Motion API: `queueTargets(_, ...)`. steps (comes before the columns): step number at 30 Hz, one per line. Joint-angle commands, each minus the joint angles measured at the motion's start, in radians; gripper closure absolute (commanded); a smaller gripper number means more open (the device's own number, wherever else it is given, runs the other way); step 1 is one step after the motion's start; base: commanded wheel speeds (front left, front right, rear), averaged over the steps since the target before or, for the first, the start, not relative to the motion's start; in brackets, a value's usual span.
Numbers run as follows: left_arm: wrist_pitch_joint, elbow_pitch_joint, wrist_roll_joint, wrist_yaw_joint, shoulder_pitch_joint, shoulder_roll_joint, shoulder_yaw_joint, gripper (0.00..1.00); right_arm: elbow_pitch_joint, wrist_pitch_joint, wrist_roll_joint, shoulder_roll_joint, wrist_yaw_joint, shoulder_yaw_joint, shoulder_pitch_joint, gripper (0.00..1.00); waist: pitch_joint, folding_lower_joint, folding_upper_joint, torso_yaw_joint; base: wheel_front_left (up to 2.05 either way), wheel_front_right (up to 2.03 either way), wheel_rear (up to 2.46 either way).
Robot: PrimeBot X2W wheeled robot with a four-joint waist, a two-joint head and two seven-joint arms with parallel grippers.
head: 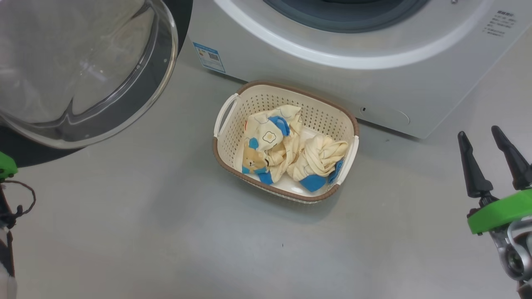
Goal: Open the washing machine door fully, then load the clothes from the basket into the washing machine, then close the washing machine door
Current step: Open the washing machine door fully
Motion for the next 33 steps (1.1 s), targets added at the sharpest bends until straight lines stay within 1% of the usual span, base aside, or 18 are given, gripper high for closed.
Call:
queueTargets(1,-0.014,-0.022,0.013,-0.001,-0.034,0.075,0.042,1.00,-0.028,-0.011,-0.007,-0.027,0.002,0.013,-0.019,0.00,-0.004,0.0000,0.0000,0.000,0.00,0.00,0.00)
queueTargets(7,-0.014,-0.005,0.035,-0.035,-0.006,0.054,0.067,1.00,-0.017,-0.011,-0.005,-0.009,0.002,0.014,-0.007,0.00,-0.043,0.0000,0.0000,0.002,0.00,0.00,0.00)
queueTargets(14,-0.014,-0.056,0.051,-0.066,0.086,0.007,0.113,1.00,-0.007,-0.011,0.001,0.014,0.002,0.024,0.012,0.00,-0.103,0.0000,0.0000,0.005,0.00,0.00,0.00)
queueTargets(15,-0.014,-0.066,0.055,-0.069,0.101,0.003,0.119,0.98,-0.006,-0.011,0.002,0.017,0.002,0.025,0.014,0.00,-0.110,0.0000,0.0000,0.004,0.00,0.00,0.00)
queueTargets(16,-0.014,-0.077,0.058,-0.075,0.114,-0.003,0.125,0.87,-0.005,-0.011,0.003,0.018,0.002,0.026,0.016,0.00,-0.116,0.0000,0.0000,0.004,0.00,0.00,0.00)
queueTargets(17,-0.014,-0.088,0.061,-0.082,0.127,-0.010,0.131,0.69,-0.004,-0.011,0.004,0.020,0.002,0.027,0.018,0.00,-0.122,0.0000,0.0000,0.004,0.00,0.00,0.00)
queueTargets(18,-0.014,-0.101,0.067,-0.085,0.141,-0.015,0.135,0.59,-0.003,-0.011,0.005,0.022,0.002,0.028,0.020,0.00,-0.129,0.0000,0.0000,0.004,0.00,0.00,0.00)
queueTargets(19,-0.014,-0.116,0.070,-0.094,0.157,-0.023,0.138,0.46,-0.002,-0.011,0.007,0.024,0.002,0.028,0.022,0.00,-0.135,0.0000,0.0000,0.003,0.00,0.00,0.00)
queueTargets(20,-0.014,-0.116,0.070,-0.094,0.157,-0.023,0.138,0.46,-0.002,-0.011,0.007,0.024,0.002,0.028,0.022,0.00,-0.135,0.0000,0.0000,0.003,0.00,0.00,0.00)
queueTargets(21,-0.014,-0.134,0.070,-0.105,0.175,-0.034,0.142,0.16,-0.002,-0.011,0.008,0.026,0.002,0.029,0.025,0.00,-0.142,0.0000,0.0000,0.002,0.00,0.00,0.00)
queueTargets(22,-0.014,-0.151,0.073,-0.113,0.191,-0.040,0.145,0.00,-0.002,-0.011,0.009,0.029,0.002,0.029,0.028,0.00,-0.147,0.0000,0.0000,0.000,0.00,0.00,0.00)
queueTargets(28,-0.014,-0.227,0.089,-0.155,0.282,-0.077,0.140,0.00,-0.004,-0.011,0.015,0.042,0.002,0.030,0.046,0.00,-0.176,0.0000,0.0000,-0.016,0.00,0.00,0.00)
queueTargets(33,-0.014,-0.287,0.085,-0.173,0.351,-0.103,0.112,0.00,-0.007,-0.011,0.017,0.052,0.002,0.027,0.055,0.00,-0.186,0.0000,0.0000,-0.040,0.00,0.00,0.00)
